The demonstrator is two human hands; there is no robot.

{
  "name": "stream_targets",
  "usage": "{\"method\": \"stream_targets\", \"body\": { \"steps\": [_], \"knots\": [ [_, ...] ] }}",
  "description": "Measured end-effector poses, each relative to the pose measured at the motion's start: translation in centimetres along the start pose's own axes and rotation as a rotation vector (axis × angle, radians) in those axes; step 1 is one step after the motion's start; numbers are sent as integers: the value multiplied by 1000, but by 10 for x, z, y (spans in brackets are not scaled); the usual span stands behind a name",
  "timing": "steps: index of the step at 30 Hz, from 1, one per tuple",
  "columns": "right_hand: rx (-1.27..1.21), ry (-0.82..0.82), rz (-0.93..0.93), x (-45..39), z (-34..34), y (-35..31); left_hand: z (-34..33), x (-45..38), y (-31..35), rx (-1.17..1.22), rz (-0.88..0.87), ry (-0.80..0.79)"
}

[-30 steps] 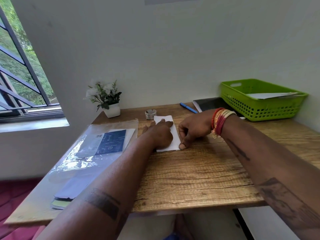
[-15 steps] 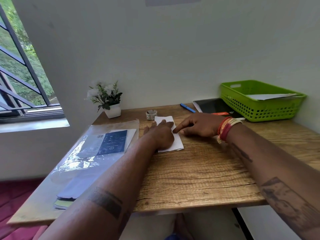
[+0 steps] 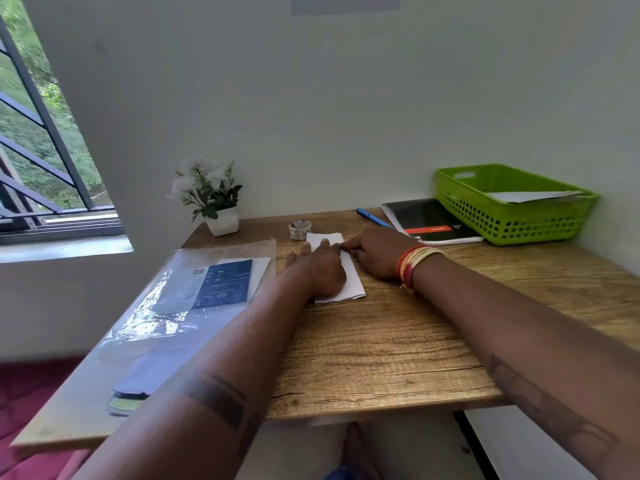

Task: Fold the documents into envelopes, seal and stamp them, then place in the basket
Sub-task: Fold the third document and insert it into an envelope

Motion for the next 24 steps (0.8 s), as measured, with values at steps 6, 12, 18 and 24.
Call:
{"method": "stream_targets", "body": {
  "steps": [6, 12, 18, 24],
  "knots": [
    [56, -21, -68, -17, -4, 7, -1, 2, 0, -11, 2, -20],
    [68, -29, -118, -31, 0, 10, -1, -1, 0, -23, -7, -23],
    [15, -32, -102, -22, 8, 7, -2, -3, 0, -3, -8, -9],
    [-140, -71, -137, 3, 13, 8, -2, -5, 0, 15, -8, 1]
  ]
}}
Point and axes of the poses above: each hand's wrist, its own x-axis away from the middle knuckle, its own z-axis out of the back of the hand, y = z × x, the point moved 10 cm from there along -x, towards the middle knuckle, and after that the axes turned 14 degrees about z, right-handed, at the moved point
